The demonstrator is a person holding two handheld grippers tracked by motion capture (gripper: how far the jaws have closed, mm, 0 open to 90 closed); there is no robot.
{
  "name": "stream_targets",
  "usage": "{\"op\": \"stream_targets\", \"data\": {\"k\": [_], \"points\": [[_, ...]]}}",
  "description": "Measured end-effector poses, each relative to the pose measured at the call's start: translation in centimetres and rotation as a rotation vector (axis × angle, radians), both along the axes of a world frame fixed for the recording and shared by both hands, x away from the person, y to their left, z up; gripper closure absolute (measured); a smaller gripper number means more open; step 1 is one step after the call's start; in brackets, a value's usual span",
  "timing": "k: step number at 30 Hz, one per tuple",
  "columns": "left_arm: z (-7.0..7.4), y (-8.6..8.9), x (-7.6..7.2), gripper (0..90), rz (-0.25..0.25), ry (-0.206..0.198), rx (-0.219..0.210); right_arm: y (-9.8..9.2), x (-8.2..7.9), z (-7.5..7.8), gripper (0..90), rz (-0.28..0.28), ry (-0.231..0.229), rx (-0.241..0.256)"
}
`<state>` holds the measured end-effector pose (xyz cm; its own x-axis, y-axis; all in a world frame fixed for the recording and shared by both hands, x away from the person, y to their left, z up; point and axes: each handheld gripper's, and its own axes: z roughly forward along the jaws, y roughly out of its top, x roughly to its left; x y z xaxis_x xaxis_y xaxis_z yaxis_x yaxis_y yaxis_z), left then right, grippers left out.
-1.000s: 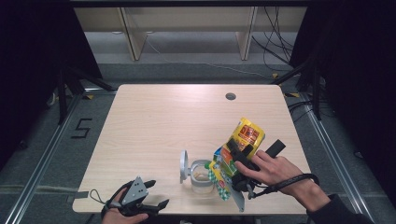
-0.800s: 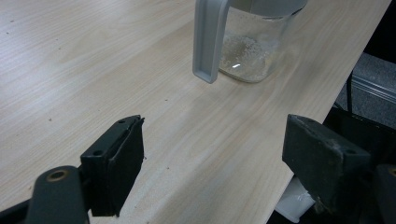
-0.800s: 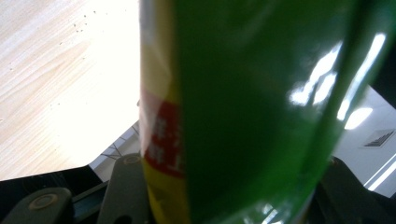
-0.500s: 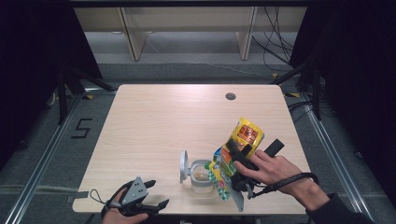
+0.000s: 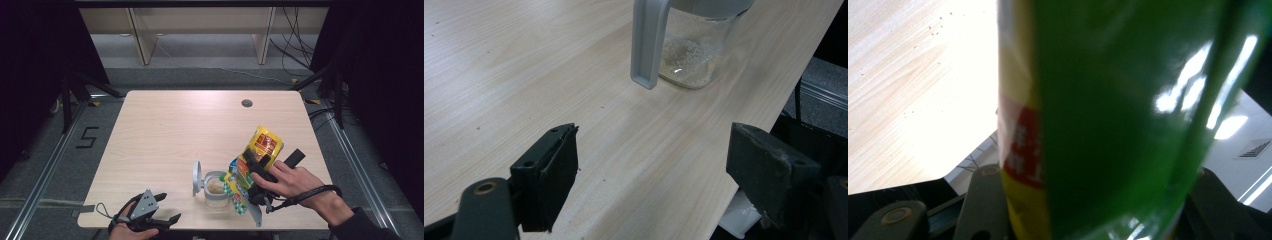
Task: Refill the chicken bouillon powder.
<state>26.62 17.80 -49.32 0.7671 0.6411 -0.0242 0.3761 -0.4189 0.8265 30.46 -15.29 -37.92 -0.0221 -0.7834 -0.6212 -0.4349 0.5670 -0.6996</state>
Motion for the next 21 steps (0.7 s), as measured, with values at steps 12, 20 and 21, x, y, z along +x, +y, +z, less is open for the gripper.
{"op": "stream_targets", "data": {"k": [12, 20, 21], "points": [[-0.08, -0.22, -0.11, 20.1, 0.008, 0.006, -0.039, -0.25, -0.05, -0.21, 54.3, -0.015, 0.005, 0.014], [-0.03, -0.22, -0.14, 20.2, 0.006, 0.010, -0.031, -0.26, -0.06, -0.16, 54.4, -0.010, -0.001, 0.002], [-0.07, -0.23, -0.12, 20.2, 0.006, 0.006, -0.038, -0.24, -0.06, -0.12, 54.4, -0.010, -0.003, -0.003]]}}
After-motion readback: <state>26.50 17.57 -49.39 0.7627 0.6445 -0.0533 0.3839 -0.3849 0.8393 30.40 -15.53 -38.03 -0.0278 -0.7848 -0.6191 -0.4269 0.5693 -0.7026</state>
